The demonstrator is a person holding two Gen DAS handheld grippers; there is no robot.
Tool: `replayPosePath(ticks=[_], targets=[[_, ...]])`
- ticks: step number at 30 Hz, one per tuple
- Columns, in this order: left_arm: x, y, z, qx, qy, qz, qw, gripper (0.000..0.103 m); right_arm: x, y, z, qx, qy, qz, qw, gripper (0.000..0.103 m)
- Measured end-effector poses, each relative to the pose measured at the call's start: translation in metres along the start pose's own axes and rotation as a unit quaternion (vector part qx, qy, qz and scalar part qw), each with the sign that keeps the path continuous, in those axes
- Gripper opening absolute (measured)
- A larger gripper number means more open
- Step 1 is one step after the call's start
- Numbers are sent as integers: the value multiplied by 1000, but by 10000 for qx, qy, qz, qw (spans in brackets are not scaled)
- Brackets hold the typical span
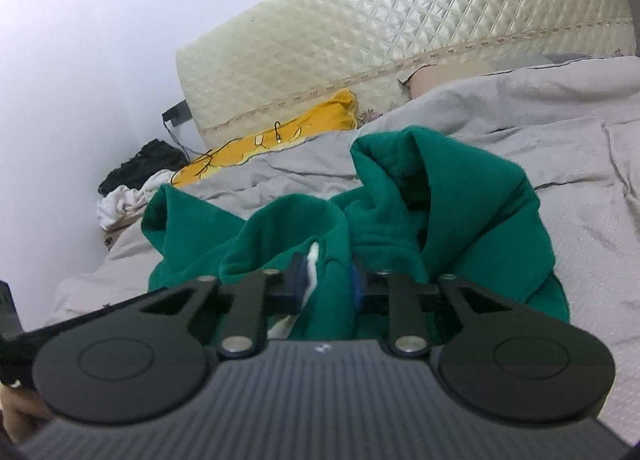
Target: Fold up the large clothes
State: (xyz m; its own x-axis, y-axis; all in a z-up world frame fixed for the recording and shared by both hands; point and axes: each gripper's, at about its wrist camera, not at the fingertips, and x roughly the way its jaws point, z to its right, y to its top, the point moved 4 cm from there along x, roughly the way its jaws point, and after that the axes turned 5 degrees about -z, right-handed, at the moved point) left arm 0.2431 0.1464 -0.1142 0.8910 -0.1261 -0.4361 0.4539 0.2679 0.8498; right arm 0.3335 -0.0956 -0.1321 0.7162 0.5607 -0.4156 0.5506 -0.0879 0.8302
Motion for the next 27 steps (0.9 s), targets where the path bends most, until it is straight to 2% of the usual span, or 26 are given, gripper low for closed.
replayPosePath(ticks=[5, 11, 14, 17, 19, 23, 27], targets=[[-30, 8, -6, -271, -125, 178, 9994, 7, -34, 5, -17, -312, 90, 233, 9992, 21], [-92, 13, -1, -337, -130, 458, 9983, 6, -88, -11, -58, -1484, -29, 430, 9880, 20], [-119, 13, 1, -487, -161, 429, 9978, 6, -114, -24, -77, -2019, 5, 408, 9786, 20], [-140, 4, 0, -811, -236, 272, 9961, 6, -133, -44, -91, -2198, 173, 109, 9753, 19], [-148, -3, 1, -914, -230, 98, 9955, 6, -141, -61, -103, -2564, 68, -133, 9664, 10], [-163, -11, 4, -1122, -378, -92, 9929, 6, -153, -94, -110, -2791, 20, -783, 9571, 10], [-165, -22, 5, -1235, -400, -359, 9909, 7, -161, -108, -106, -2418, 128, -1234, 9624, 10]])
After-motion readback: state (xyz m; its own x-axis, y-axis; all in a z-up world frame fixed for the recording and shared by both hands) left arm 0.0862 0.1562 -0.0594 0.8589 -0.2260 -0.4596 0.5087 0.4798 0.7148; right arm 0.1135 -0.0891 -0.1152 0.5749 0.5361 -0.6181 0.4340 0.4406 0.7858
